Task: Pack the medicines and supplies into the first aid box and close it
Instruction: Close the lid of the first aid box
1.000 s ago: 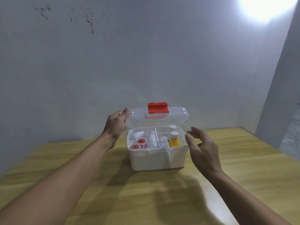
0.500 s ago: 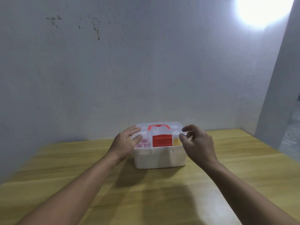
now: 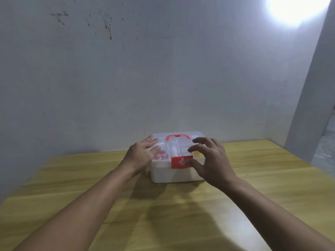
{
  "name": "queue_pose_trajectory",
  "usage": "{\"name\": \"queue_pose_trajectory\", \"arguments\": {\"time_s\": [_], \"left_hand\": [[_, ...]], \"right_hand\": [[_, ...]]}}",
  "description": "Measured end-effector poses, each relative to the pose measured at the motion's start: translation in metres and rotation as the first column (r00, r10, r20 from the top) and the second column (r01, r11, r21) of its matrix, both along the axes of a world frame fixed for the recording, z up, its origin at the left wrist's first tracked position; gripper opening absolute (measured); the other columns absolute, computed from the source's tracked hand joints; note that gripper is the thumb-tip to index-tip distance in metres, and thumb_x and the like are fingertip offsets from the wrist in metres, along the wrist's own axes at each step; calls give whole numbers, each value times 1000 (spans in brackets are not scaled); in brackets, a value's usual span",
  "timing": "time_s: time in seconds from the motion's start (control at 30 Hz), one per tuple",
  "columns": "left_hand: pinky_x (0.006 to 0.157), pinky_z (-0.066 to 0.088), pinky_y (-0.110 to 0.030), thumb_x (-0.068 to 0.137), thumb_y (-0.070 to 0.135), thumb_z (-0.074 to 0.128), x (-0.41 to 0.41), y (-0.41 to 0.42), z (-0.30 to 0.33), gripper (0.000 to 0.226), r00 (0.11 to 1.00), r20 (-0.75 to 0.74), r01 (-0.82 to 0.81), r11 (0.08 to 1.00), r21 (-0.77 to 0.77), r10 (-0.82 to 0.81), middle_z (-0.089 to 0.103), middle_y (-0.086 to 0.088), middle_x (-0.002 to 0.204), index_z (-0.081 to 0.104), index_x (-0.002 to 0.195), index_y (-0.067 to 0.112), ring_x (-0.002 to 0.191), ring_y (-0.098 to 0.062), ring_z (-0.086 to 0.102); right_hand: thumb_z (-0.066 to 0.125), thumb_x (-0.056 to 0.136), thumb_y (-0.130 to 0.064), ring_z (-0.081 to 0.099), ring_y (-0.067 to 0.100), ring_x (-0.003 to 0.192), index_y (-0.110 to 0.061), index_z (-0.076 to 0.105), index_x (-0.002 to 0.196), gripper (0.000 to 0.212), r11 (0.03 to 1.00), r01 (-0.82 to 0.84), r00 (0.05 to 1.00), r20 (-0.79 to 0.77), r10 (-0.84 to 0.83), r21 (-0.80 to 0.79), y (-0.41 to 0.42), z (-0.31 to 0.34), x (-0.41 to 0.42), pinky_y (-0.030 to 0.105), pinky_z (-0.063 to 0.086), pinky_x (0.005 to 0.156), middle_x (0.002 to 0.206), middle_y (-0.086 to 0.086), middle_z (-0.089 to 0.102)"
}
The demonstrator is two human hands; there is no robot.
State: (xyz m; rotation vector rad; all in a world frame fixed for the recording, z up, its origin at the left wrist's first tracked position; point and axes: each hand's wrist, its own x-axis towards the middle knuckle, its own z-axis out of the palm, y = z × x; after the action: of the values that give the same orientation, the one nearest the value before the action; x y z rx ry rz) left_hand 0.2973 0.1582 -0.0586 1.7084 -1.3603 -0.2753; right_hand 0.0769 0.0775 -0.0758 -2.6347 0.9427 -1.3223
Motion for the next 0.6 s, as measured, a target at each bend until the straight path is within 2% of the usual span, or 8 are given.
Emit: {"name": "queue_pose_trajectory", "arguments": {"time_s": [0.13,0.2,0.27,0.37,0.5,0.6], "left_hand": [[111,25,-23,78,40,73,-2,3,-1,58,999,48,-13,1000,15,12,38,11,152,58,132,24,140,-7,36],[111,25,-23,73,43,77,-3,4,-1,66,998,67,-12,1000,9,12,37,12,152,56,133,25,140,-6,36],[110,25,-21,71,43,79,-3,4,-2,69,998,62,-2,1000,4,2,36,11,153,56,134,25,140,-6,35],[110,25,-21,70,42,80,-2,4,-3,70,998,68,-4,1000,5,4,36,11,153,56,134,25,140,-6,35],[110,26,-21,70,43,79,-2,3,-3,71,996,84,-7,1000,5,7,35,10,153,56,134,24,140,-7,36],[112,27,-24,70,44,79,-2,3,-4,72,997,80,-6,1000,3,6,35,10,154,55,134,24,140,-8,36]], "right_hand": [[81,72,-33,40,22,136,-26,56,132,65,1000,6,990,-141,-1,31,-7,2,-2,37,30,108,144,-1,50],[80,73,-37,31,18,142,-27,48,139,74,998,-3,980,-198,15,61,-10,0,-3,38,26,115,150,-3,43],[81,72,-38,29,17,143,-28,46,141,77,999,-14,978,-208,25,51,-13,-2,-4,41,27,116,150,-3,42],[83,70,-37,36,21,140,-25,51,137,76,1000,-22,982,-187,24,14,-14,-4,-4,44,33,113,146,0,48],[84,68,-36,44,23,135,-24,56,133,71,999,-14,986,-167,7,-39,-15,-6,-3,45,40,108,140,2,54],[82,71,-38,43,21,136,-25,55,134,70,999,-9,987,-163,3,-37,-15,-6,-3,44,39,109,141,0,53]]}}
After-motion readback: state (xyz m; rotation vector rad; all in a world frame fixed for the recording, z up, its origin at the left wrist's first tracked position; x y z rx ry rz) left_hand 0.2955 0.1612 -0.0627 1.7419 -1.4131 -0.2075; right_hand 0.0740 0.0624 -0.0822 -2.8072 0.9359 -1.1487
